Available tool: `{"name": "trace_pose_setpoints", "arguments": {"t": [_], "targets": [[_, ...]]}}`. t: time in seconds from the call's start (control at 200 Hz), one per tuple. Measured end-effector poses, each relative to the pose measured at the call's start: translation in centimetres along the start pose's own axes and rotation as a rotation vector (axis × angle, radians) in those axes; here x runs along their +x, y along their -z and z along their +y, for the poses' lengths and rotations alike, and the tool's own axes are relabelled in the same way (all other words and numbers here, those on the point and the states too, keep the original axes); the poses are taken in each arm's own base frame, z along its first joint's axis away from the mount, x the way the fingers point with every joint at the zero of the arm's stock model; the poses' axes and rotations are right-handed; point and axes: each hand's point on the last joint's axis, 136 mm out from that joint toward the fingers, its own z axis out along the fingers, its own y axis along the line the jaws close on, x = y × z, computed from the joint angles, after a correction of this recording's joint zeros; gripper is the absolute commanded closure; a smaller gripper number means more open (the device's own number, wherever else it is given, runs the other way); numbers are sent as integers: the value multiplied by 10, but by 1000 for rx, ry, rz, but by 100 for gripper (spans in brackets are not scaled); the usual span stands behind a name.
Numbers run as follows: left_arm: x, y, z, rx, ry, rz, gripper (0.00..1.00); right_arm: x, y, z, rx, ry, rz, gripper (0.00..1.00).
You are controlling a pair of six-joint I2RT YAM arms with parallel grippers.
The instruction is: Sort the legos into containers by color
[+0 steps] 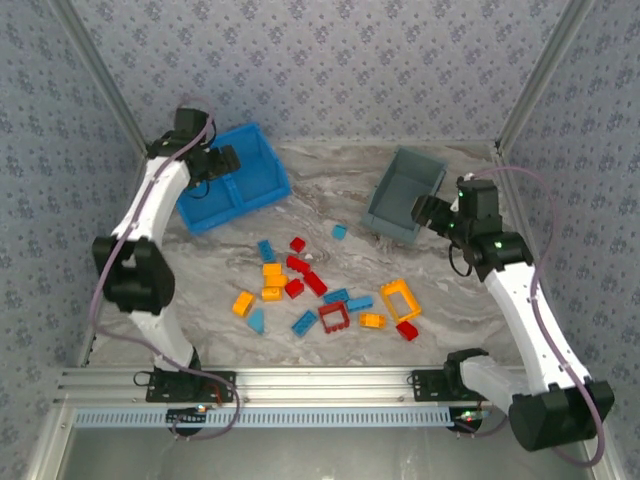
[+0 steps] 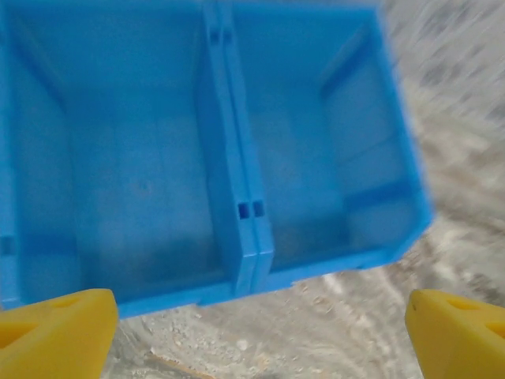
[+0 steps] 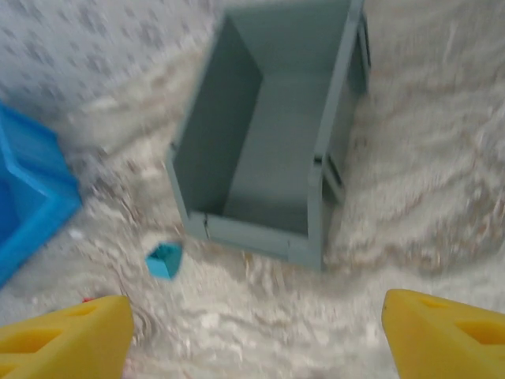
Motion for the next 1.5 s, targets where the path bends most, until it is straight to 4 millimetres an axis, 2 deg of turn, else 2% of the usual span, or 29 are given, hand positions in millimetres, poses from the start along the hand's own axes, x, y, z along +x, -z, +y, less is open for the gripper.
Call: {"name": "trace_pose_setpoints", "arguments": {"t": [0.12, 0.315, 0.405, 0.525, 0.65, 0.844, 0.904, 1.149, 1.334, 1.499], "targets": [[-10, -38, -1, -41, -8, 60, 16, 14, -11, -1, 8, -2, 93, 16], [-25, -70, -4, -62, -42, 88, 33, 22, -18, -2, 16, -5, 146, 15], [-20, -87, -2, -76, -62, 119, 36, 23, -24, -11, 45, -22, 167, 13], [-3, -107, 5, -102, -92, 183, 51, 24, -37, -27, 95, -52, 199, 15], [4, -121, 5, -97, -133, 217, 68, 23, -60, -36, 134, -61, 245, 20], [6, -120, 0, -98, -221, 219, 92, 16, -102, -44, 182, -59, 298, 24], [9, -120, -7, -89, -250, 221, 100, 10, -113, -47, 196, -53, 301, 27], [38, -116, -60, -39, -334, 232, 100, -14, -152, -54, 236, -29, 301, 37], [68, -110, -111, 7, -366, 228, 100, -20, -170, -60, 259, -7, 311, 47], [75, -114, -149, 50, -363, 196, 100, -18, -182, -63, 266, 2, 332, 55]]}}
